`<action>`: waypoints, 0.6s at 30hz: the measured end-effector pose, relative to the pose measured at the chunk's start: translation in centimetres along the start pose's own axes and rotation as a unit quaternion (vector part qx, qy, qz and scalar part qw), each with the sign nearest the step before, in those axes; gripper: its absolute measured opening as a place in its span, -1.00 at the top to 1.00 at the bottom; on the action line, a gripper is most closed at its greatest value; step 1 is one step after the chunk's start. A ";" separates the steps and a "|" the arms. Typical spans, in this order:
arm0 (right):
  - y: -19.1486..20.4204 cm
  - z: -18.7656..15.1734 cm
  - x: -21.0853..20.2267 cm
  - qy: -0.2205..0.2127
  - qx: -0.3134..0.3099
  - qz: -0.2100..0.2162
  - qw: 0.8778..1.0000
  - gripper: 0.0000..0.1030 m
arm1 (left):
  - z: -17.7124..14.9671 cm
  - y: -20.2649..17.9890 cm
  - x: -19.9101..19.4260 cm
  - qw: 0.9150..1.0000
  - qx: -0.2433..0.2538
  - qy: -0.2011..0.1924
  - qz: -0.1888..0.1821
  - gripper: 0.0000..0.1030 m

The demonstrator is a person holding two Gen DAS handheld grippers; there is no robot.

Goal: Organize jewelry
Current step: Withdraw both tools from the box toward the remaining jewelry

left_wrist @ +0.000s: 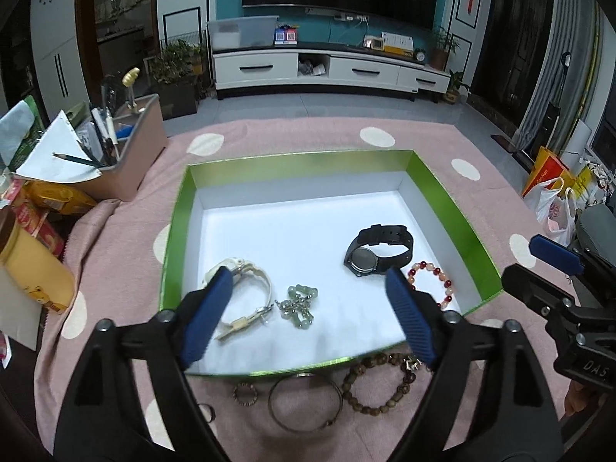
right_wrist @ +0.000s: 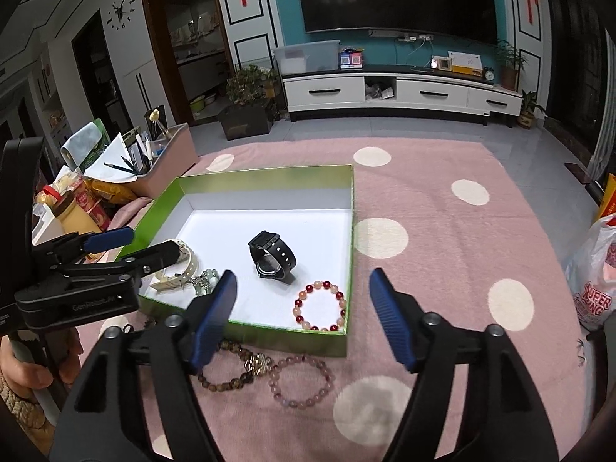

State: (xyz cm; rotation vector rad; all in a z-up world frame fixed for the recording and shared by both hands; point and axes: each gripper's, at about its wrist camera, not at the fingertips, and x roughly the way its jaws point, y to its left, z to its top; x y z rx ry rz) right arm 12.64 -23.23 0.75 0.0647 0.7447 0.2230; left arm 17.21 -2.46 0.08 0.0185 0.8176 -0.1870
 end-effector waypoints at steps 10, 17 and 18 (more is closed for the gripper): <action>0.7 -1.8 -3.4 0.012 -0.001 0.006 1.000 -0.80 | -1.6 0.5 -4.4 1.000 -0.023 -0.011 0.006 -0.96; 1.4 -3.5 -5.2 0.021 0.005 0.014 1.000 -0.81 | -3.3 0.6 -7.3 0.999 -0.035 -0.019 0.013 -0.96; 1.4 -3.6 -5.3 0.022 0.007 0.015 1.000 -0.81 | -3.5 0.6 -7.6 0.999 -0.037 -0.021 0.014 -0.96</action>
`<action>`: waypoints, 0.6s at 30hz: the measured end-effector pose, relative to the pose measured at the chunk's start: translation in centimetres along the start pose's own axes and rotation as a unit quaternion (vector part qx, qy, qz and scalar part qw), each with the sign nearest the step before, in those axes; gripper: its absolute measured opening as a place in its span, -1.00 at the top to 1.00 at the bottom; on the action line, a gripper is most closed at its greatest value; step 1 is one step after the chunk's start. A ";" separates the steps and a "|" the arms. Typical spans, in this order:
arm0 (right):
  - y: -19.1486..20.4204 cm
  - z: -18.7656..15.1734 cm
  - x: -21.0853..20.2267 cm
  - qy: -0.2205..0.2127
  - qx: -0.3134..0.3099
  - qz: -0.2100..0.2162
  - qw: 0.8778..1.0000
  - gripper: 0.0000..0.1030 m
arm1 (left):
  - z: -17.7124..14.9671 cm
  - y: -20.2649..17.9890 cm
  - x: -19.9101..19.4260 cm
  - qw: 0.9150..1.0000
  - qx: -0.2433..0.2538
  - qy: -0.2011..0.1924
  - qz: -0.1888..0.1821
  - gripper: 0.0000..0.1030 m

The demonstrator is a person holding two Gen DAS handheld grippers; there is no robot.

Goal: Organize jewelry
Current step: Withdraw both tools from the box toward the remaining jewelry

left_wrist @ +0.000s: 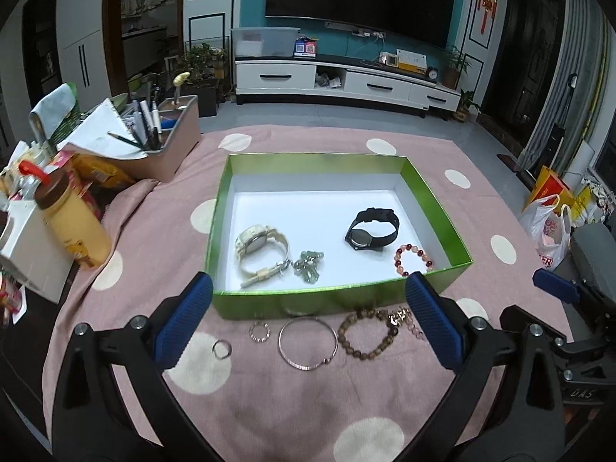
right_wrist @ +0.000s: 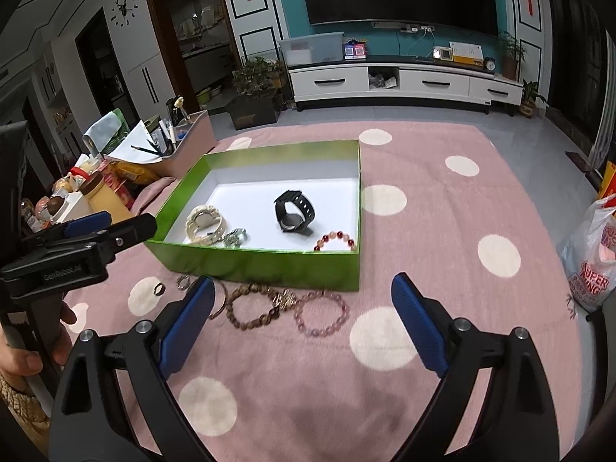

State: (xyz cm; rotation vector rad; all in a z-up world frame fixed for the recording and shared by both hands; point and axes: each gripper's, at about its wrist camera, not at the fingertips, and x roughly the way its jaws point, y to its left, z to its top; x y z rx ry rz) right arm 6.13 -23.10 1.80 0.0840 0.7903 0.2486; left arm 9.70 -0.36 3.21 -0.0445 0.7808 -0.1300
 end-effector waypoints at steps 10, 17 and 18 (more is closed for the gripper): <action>-0.7 -1.5 -2.0 -0.020 0.018 0.010 1.000 -0.81 | -2.1 3.2 -3.8 0.996 -0.048 -0.051 -0.060 -0.96; -1.6 -1.8 -4.0 -0.094 0.001 0.042 0.995 -0.97 | -2.4 5.7 -4.6 0.995 -0.036 -0.033 -0.083 -0.96; -1.3 -2.0 -3.8 -0.088 -0.012 0.039 0.995 -0.97 | -2.5 6.4 -4.3 0.994 -0.051 -0.020 -0.098 -0.96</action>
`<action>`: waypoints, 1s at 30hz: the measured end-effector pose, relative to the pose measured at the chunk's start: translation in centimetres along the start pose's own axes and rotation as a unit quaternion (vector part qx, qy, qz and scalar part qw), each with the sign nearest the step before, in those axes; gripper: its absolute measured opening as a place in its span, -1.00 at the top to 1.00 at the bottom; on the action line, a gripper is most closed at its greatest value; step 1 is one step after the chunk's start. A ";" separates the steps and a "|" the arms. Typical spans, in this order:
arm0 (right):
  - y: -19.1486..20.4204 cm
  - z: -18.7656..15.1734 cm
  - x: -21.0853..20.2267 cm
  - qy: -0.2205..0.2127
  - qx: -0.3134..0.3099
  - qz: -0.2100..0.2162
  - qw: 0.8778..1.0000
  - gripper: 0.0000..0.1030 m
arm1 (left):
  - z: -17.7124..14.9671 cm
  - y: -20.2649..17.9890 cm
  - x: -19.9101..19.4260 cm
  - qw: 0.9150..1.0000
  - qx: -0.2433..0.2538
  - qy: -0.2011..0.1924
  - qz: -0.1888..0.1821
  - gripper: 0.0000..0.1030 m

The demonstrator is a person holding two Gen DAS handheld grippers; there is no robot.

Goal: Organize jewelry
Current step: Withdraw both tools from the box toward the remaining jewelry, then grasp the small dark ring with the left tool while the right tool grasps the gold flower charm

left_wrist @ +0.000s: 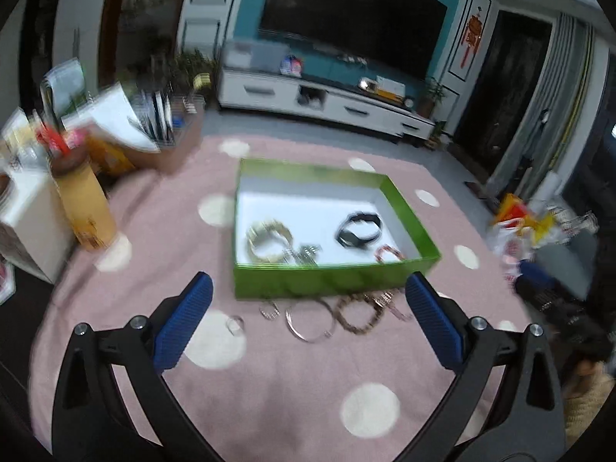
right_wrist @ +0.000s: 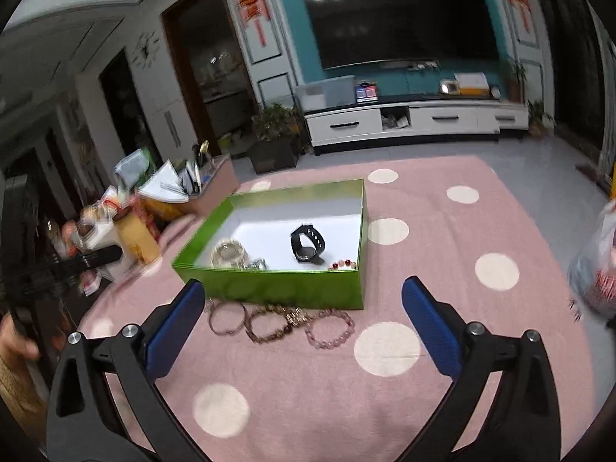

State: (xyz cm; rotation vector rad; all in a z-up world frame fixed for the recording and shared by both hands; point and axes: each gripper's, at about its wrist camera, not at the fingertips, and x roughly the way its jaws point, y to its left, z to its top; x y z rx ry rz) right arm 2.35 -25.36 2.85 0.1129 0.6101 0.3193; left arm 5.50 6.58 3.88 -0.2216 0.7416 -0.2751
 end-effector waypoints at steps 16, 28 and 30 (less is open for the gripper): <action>0.4 -4.8 5.2 0.099 0.007 -0.026 0.995 -0.97 | -5.8 4.9 5.0 0.993 -0.038 0.054 0.100 -0.95; 2.3 -5.0 9.4 0.112 -0.047 -0.006 0.993 -0.49 | -6.4 6.2 7.6 0.991 -0.027 0.073 0.104 -0.58; 2.5 -4.9 10.2 0.115 -0.050 -0.002 0.992 -0.36 | -6.3 6.2 8.0 0.992 -0.021 0.075 0.104 -0.50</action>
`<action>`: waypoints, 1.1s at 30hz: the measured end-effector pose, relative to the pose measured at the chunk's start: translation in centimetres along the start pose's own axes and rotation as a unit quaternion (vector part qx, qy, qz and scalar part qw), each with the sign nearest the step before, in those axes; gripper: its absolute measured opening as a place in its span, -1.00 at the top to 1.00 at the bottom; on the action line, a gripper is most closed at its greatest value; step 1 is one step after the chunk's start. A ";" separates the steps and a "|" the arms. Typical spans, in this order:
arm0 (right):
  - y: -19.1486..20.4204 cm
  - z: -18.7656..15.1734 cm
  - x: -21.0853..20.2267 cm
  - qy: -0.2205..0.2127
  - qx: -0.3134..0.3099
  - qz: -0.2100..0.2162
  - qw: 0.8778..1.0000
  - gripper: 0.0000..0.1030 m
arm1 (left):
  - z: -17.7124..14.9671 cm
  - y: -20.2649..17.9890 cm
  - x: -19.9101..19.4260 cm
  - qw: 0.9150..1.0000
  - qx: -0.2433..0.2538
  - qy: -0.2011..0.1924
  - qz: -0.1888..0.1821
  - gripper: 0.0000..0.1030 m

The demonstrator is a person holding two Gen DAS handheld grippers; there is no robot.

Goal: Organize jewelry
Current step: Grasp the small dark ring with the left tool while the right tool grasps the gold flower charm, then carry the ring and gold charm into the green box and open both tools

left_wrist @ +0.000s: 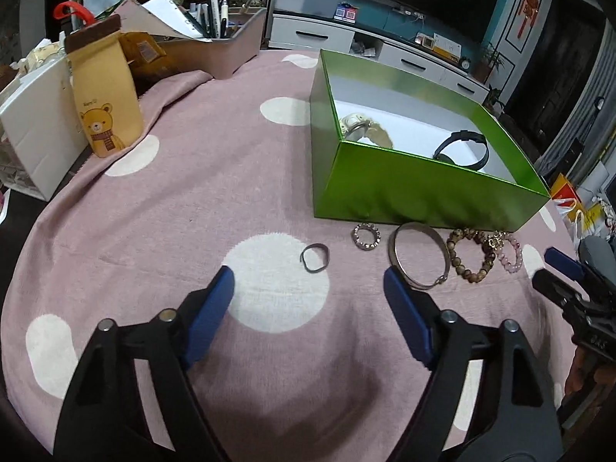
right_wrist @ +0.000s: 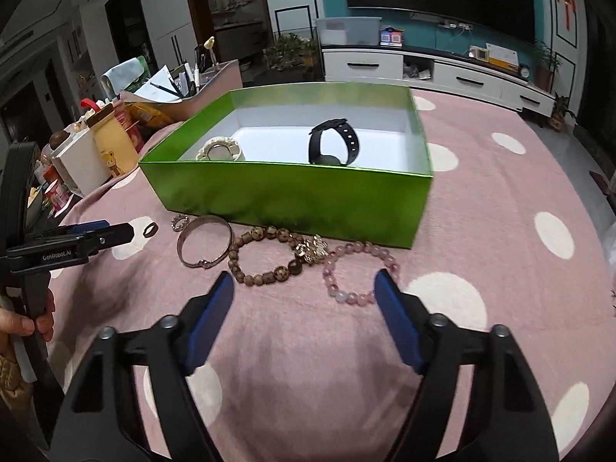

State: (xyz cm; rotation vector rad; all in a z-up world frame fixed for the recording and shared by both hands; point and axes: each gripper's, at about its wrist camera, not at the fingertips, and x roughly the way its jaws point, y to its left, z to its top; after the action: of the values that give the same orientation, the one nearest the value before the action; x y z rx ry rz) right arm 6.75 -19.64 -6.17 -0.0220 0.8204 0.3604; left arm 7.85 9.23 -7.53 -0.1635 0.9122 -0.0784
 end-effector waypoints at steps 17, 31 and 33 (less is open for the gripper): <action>0.1 1.7 4.1 0.020 -0.022 0.002 1.000 0.17 | 1.4 -1.2 3.2 0.998 0.049 0.027 -0.006 0.07; 0.4 1.8 5.9 0.029 -0.043 -0.009 0.999 0.53 | 1.2 -1.4 3.3 0.996 0.081 0.022 -0.002 0.63; 0.4 1.8 5.8 0.028 -0.045 -0.006 0.999 0.53 | 1.2 -1.3 3.3 0.997 0.077 0.020 -0.004 0.63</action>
State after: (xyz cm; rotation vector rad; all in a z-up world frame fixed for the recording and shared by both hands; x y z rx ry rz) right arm 11.51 -17.21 -9.09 -0.1210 0.8589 0.3854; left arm 10.82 7.63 -9.14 -0.0229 0.9411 -0.1595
